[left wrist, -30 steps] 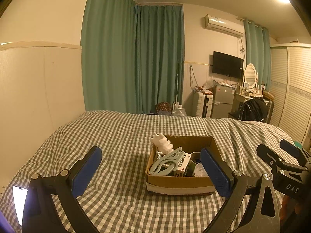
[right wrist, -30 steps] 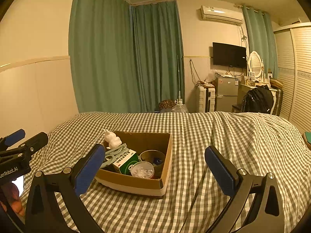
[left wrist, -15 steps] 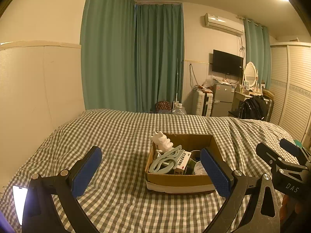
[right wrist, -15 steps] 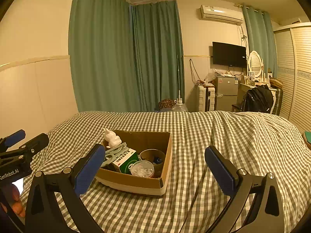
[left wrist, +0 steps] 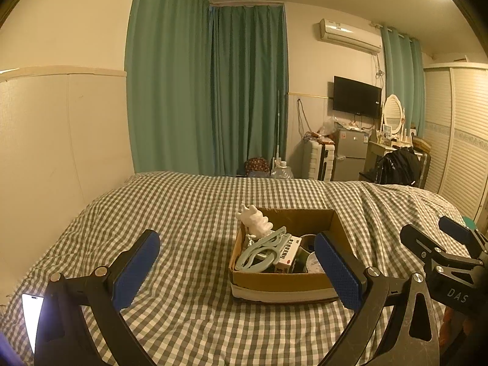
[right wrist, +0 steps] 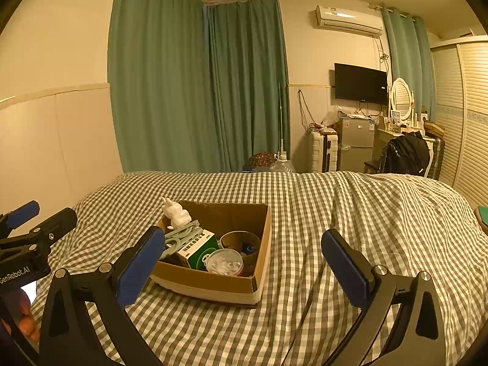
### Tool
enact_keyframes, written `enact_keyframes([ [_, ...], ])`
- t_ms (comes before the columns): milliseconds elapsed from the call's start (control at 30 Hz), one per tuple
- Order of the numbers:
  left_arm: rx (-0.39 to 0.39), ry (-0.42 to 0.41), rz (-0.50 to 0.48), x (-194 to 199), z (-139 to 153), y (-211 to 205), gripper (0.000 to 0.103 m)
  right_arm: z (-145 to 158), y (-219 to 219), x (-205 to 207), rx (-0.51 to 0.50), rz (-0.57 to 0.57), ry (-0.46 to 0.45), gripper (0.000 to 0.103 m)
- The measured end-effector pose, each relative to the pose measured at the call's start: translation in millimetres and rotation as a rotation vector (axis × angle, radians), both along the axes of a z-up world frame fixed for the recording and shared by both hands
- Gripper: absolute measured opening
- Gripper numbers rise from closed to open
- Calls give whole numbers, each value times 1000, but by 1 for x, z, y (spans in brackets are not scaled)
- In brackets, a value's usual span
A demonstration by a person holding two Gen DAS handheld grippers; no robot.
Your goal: Organize objects
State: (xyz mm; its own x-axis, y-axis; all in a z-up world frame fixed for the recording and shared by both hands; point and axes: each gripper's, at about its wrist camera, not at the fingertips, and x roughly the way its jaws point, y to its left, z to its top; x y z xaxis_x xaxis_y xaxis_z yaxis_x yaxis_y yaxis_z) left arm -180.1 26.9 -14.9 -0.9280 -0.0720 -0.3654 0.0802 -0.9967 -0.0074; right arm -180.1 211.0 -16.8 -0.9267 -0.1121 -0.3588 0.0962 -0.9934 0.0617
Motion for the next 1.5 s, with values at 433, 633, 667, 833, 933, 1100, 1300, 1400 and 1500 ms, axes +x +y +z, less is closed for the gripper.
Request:
enact_keyframes([
  [433, -9, 1, -8, -2, 1, -1, 103, 0, -1, -1, 6, 10, -9, 103],
  [633, -14, 7, -2, -2, 2, -2, 103, -1, 0, -2, 5, 9, -16, 103],
  [667, -13, 6, -2, -2, 2, -2, 103, -1, 0, -2, 5, 10, -16, 103],
  [833, -14, 3, -5, -2, 2, -3, 103, -2, 1, -2, 6, 11, -20, 103],
  [933, -15, 0, -4, -2, 2, -2, 103, -2, 1, -2, 7, 11, -22, 103],
  [1100, -15, -3, -4, 0, 1, -2, 103, -4, 1, -2, 9, 12, -27, 103],
  [1300, -23, -8, -3, 0, 0, 0, 103, -7, -2, -4, 15, 14, -38, 103],
  [1400, -17, -18, -4, -2, -2, 0, 103, -8, -2, -5, 16, 15, -43, 103],
  [1500, -12, -27, -5, -3, -4, -1, 103, -10, -2, -6, 19, 14, -49, 103],
])
